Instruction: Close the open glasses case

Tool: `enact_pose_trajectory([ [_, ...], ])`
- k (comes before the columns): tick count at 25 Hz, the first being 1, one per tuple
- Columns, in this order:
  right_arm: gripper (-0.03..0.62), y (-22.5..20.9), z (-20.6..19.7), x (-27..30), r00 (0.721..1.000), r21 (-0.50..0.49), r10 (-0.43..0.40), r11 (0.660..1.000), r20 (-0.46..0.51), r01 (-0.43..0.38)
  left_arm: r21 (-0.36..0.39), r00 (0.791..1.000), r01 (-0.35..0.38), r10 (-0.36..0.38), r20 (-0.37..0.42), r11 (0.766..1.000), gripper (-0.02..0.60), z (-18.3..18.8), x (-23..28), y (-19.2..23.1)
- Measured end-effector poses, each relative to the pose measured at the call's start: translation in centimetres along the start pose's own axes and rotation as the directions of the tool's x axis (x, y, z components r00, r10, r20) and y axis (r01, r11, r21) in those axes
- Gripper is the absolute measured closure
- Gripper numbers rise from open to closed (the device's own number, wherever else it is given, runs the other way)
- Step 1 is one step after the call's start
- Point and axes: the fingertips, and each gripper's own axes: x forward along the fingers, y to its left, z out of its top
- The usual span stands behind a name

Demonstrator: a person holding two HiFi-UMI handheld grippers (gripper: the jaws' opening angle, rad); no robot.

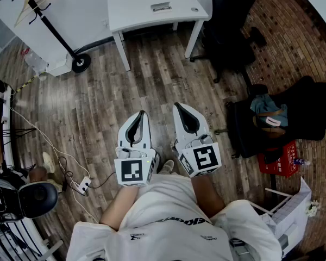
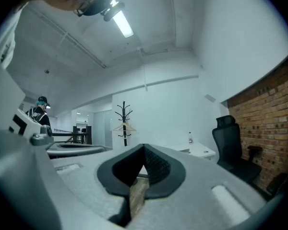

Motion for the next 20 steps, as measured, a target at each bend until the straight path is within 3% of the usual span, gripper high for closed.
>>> enact_pose_trajectory([
  [5, 0.594, 0.7, 0.6, -3.2, 1.000, 0.043, 0.017, 0.999, 0.002, -0.017, -0.010, 1.000, 0.006, -0.006, -0.022, 1.000, 0.584, 0.9, -2.6, -2.8],
  [10, 0.592, 1.1, 1.1, -4.0, 0.999, -0.015, 0.026, 1.000, 0.020, -0.026, 0.026, 1.000, 0.012, -0.012, -0.012, 1.000, 0.584, 1.2, -3.0, -3.9],
  [15, 0.592, 0.6, 0.3, -1.1, 0.999, -0.042, 0.042, 0.998, 0.003, -0.042, 0.032, 0.999, 0.041, -0.040, -0.026, 0.999, 0.584, 0.4, -0.2, -3.1],
  [20, 0.594, -1.4, -0.5, 4.9, 0.999, -0.040, 0.029, 0.999, -0.015, -0.029, -0.018, 0.995, 0.084, -0.085, -0.059, 0.996, 0.584, -1.3, 5.5, 0.0],
])
